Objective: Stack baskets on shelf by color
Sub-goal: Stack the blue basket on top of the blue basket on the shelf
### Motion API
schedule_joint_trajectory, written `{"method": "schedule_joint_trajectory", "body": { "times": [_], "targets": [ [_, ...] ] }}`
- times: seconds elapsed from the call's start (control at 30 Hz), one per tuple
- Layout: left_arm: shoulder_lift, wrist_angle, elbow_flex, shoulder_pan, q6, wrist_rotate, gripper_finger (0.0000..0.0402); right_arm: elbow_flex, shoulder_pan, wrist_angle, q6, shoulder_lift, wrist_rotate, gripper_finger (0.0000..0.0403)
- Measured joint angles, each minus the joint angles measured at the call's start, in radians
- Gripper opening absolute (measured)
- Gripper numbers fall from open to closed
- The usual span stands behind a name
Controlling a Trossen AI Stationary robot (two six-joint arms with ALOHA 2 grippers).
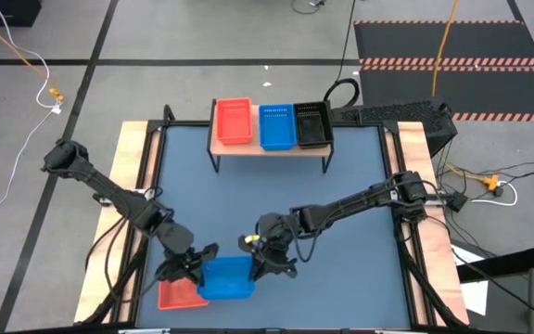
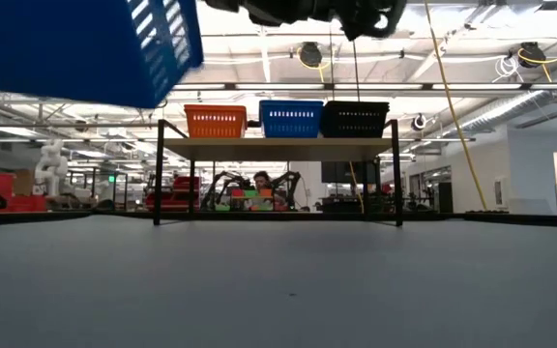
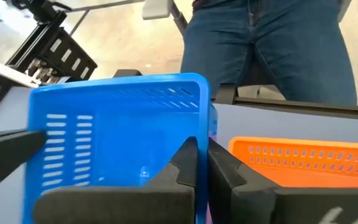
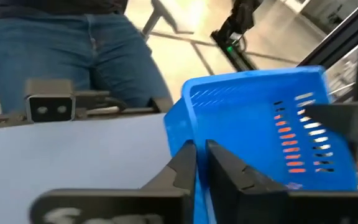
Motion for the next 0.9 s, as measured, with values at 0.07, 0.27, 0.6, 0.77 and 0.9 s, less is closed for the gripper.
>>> {"method": "schedule_joint_trajectory", "body": {
  "times": [0.07, 0.27, 0.6, 0.77, 0.9],
  "targets": [
    [0.0, 0.001, 0.0, 0.007, -0.002, -0.005, 0.0022, 0.0, 0.0, -0.028, -0.001, 0.0, 0.0, 0.001],
    [0.0, 0.019, 0.0, 0.011, -0.227, -0.033, 0.0061, 0.0, 0.0, -0.06, 0.091, -0.01, -0.001, 0.0005],
    [-0.001, -0.011, 0.0, 0.028, -0.789, -0.133, 0.012, -0.001, -0.002, -0.29, 0.106, -0.145, 0.222, 0.0003],
    [-0.001, -0.106, 0.0, 0.032, -0.981, -0.261, 0.0157, -0.001, 0.021, -0.457, 0.168, -0.228, 0.518, 0.0002],
    [-0.001, -0.171, 0.003, 0.034, -1.036, -0.307, 0.0176, -0.001, 0.044, -0.546, 0.222, -0.266, 0.641, 0.0002]
  ]
}}
